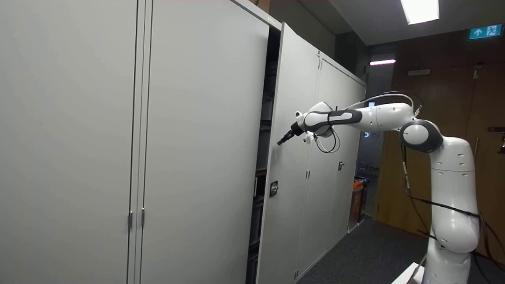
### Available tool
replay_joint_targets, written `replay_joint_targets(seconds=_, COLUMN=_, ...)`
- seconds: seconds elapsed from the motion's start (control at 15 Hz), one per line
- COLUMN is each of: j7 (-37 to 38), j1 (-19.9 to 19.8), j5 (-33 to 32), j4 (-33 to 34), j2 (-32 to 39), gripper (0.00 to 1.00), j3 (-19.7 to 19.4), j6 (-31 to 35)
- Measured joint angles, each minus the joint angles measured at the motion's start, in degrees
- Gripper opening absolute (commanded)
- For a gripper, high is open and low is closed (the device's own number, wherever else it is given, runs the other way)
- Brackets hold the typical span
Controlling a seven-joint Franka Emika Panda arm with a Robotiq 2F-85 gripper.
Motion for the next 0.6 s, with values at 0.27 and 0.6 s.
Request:
replay_joint_targets(seconds=0.27, j7=0.00, j1=0.00, j5=-0.13, j4=0.93, j2=0.79, gripper=1.00, j3=0.02, j6=-0.04)
replay_joint_targets(seconds=0.6, j7=0.92, j1=-4.45, j5=-3.42, j4=2.18, j2=1.91, gripper=1.00, j3=5.44, j6=-0.19)
